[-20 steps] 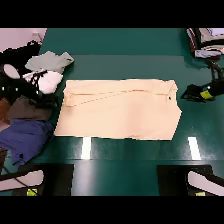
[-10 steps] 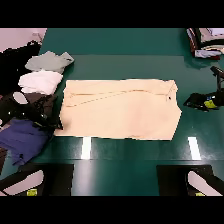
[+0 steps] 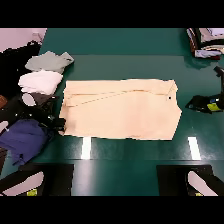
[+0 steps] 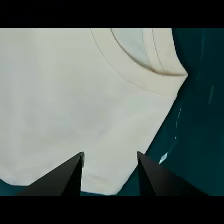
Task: Fold the shirts.
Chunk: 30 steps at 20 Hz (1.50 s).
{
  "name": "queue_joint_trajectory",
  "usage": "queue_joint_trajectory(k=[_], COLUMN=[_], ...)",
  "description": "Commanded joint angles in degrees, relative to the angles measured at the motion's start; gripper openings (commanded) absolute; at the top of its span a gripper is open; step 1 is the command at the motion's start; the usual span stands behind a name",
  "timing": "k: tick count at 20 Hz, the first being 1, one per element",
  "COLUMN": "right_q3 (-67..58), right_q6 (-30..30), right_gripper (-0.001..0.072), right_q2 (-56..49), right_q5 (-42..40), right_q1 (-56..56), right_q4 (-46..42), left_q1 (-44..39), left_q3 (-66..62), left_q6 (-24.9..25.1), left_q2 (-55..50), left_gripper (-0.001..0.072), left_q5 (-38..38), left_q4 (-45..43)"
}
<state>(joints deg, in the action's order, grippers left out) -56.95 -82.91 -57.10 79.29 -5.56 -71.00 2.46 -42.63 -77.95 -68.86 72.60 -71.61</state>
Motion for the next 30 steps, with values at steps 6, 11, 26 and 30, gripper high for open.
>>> queue_joint_trajectory(k=[6,11,26,30], right_q3=[20.5,29.8,13.7,8.3], right_q6=[-0.7,-0.7,0.9,0.9], right_gripper=[0.054,0.0443,0.0012,0.0012], right_q2=[0.4,0.4,13.8,21.2], right_q5=[1.0,-8.7,16.6,17.2], right_q1=[0.0,0.0,0.0,0.0], right_q4=[1.0,8.5,-8.4,-8.6], left_q1=[-0.8,-0.8,-0.8,-0.8], left_q3=[-8.2,-8.2,-7.9,-5.6], left_q6=[0.4,0.4,-0.4,-4.3], left_q2=[0.2,0.2,17.6,22.0], left_gripper=[0.0021,0.0022,0.002,0.002], left_q5=[3.0,2.4,14.0,17.1], left_q4=[3.9,4.7,3.5,7.2])
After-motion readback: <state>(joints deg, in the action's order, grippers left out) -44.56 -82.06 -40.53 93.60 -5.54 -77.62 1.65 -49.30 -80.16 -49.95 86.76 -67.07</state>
